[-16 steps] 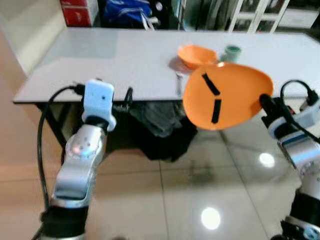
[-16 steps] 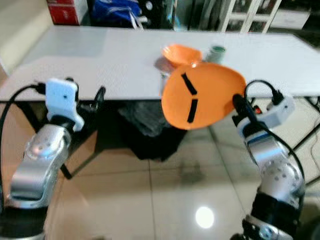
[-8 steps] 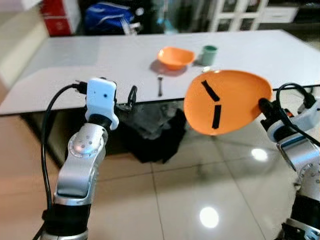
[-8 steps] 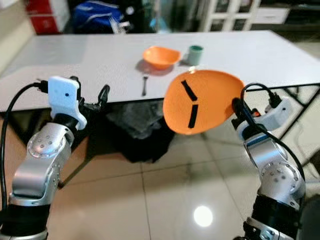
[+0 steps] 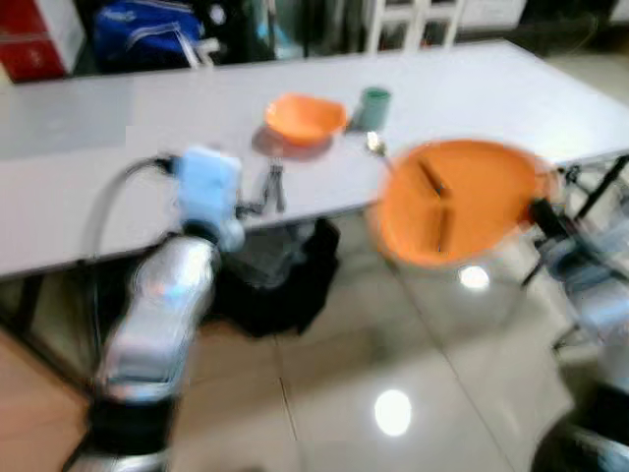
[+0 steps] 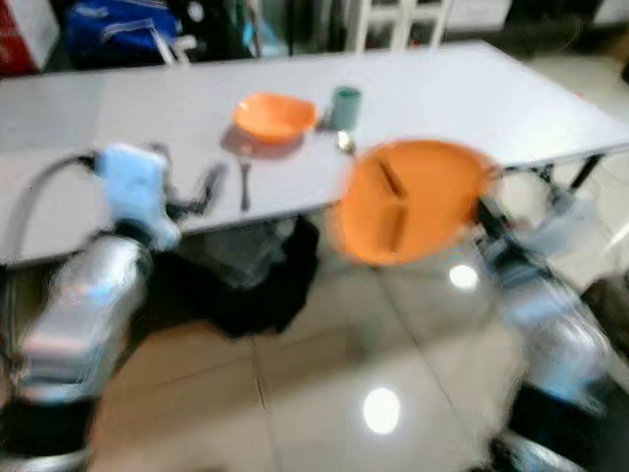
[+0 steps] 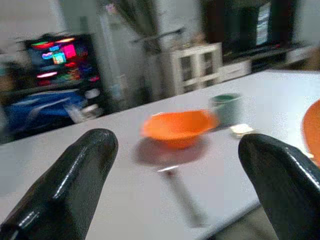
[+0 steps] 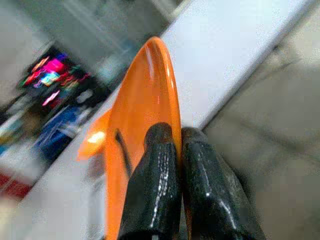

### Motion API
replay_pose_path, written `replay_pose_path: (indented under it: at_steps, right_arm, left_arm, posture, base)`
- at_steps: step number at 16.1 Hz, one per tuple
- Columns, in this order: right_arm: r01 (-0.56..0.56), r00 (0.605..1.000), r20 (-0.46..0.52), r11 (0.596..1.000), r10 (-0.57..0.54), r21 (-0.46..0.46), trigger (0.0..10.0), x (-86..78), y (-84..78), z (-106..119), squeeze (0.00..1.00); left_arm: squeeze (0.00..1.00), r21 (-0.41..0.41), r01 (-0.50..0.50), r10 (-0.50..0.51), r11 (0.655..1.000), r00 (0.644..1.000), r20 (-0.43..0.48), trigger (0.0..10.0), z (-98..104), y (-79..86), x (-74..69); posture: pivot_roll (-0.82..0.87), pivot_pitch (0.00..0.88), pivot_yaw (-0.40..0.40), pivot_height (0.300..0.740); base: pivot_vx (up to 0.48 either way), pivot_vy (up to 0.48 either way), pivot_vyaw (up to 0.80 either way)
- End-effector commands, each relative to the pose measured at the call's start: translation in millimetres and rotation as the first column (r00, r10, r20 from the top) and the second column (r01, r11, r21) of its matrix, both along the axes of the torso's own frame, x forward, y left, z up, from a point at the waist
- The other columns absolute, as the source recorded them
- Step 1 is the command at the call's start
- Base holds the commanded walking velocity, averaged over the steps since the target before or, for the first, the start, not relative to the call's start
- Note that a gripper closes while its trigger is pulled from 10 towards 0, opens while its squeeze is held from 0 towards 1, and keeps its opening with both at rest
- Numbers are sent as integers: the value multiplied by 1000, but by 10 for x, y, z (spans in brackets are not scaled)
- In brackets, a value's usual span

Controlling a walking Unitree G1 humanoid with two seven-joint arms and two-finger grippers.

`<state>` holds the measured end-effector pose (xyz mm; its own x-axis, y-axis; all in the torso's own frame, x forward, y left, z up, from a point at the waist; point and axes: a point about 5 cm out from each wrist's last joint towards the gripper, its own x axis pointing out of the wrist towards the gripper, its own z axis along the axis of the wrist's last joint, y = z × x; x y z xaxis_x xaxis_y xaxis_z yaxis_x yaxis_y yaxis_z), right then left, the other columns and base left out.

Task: Setting the table

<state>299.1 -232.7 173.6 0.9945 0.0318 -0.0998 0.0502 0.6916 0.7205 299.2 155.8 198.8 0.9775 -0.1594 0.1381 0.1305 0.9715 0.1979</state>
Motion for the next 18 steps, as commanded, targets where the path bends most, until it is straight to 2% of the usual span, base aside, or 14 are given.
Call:
replay_pose_path:
  at_steps: [1,8,12,13,15,18]
  right_arm:
    - [32,999,39,999,-32,-10,10000,-35,-122,102,0]
    - [-2,1000,7,1000,2,11,10000,-29,-135,78,0]
    - [2,997,-78,999,0,35,10000,-25,-141,-23,0]
    - [-2,996,-90,999,6,45,10000,-29,-133,-37,0]
    - [-33,988,-148,998,41,59,10000,-50,-67,-111,0]
    - [-33,983,-179,996,46,78,10000,-74,-36,-173,0]
  left_arm:
    - [0,-7,43,-43,999,999,21,10000,59,-120,-6]
    - [0,-5,53,-53,999,998,18,10000,63,-135,-27]
    - [0,6,89,-89,996,996,2,10000,41,-185,-62]
    - [0,2,108,-108,994,994,-3,10000,34,-188,-77]
    - [0,-68,274,-277,959,960,-44,10000,-4,-218,-219]
    - [0,-29,344,-345,939,936,-64,10000,-35,-117,-352]
  posture:
    - [-39,0,-25,740]
    - [-38,0,-22,740]
    - [-39,0,-20,740]
    - [-39,0,-20,740]
    - [-46,0,-20,740]
    - [-42,0,-25,740]
  base:
    - [458,0,0]
    - [455,0,0]
    - [453,0,0]
    - [405,0,0]
    - [0,0,0]
    - [0,0,0]
